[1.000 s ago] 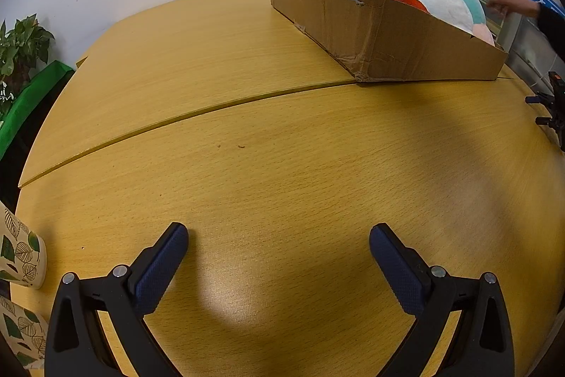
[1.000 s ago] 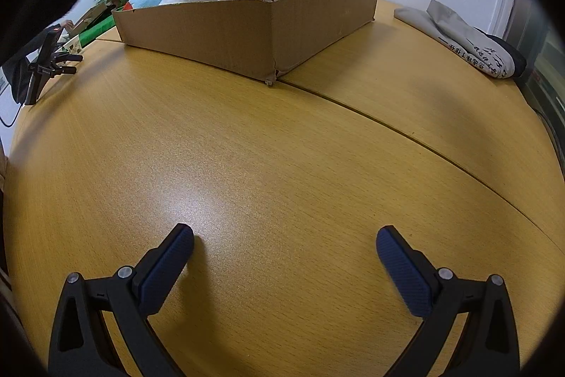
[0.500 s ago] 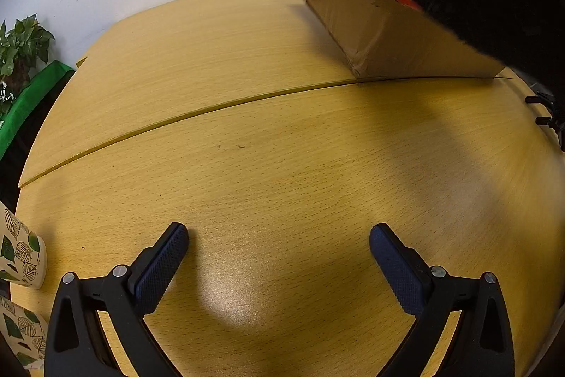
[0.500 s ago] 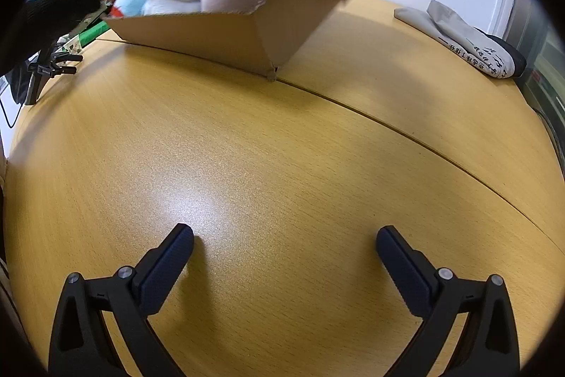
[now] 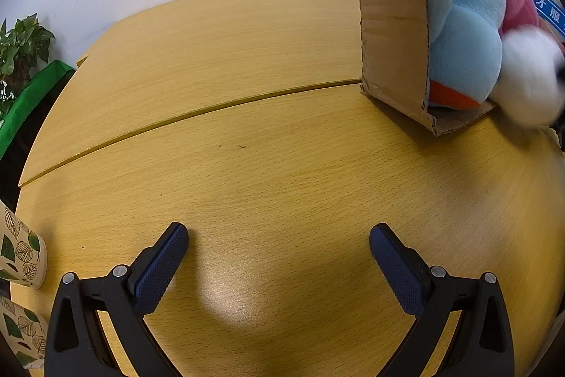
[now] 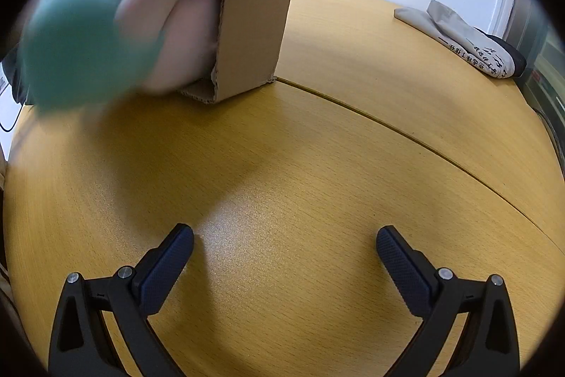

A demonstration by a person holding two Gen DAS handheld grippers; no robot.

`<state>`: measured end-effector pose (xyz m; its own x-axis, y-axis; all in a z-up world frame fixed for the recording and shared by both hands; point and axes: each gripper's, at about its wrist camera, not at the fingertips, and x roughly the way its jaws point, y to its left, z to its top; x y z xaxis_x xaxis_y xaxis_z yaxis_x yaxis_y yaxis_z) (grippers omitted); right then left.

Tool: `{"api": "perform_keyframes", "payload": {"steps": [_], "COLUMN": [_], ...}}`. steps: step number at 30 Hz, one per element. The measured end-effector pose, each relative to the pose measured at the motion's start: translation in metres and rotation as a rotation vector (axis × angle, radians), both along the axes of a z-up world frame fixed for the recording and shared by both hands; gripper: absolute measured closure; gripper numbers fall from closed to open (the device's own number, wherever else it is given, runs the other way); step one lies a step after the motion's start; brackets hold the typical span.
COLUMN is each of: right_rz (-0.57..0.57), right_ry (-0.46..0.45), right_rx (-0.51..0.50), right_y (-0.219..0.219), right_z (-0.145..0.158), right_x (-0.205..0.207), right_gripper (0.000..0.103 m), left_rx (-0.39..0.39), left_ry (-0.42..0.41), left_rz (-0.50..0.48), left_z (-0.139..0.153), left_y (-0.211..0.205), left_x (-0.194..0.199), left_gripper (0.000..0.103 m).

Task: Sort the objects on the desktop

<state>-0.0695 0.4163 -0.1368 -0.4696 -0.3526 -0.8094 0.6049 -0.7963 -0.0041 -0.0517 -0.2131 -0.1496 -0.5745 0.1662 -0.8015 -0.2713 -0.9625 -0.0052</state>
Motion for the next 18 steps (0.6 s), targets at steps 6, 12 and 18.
{"api": "perform_keyframes", "payload": {"steps": [6,12,18], "right_rz": [0.007,0.007,0.006], "right_ry": [-0.003,-0.002,-0.001], "right_rx": [0.002,0.003,0.003], "right_y": [0.002,0.002,0.002], "right_z": [-0.001,-0.001,-0.001], "right_x": [-0.003,-0.003,-0.002], "right_gripper": [0.0,0.0,0.0], "left_rx": [0.0,0.0,0.001], "left_ry": [0.0,-0.001,-0.001], "left_rz": [0.0,0.0,0.0], "left_z": [-0.001,-0.002,-0.003], "left_y": [0.011,0.021,0.031], "left_x": [-0.007,-0.015,-0.024], "left_gripper": [0.0,0.0,0.0]}}
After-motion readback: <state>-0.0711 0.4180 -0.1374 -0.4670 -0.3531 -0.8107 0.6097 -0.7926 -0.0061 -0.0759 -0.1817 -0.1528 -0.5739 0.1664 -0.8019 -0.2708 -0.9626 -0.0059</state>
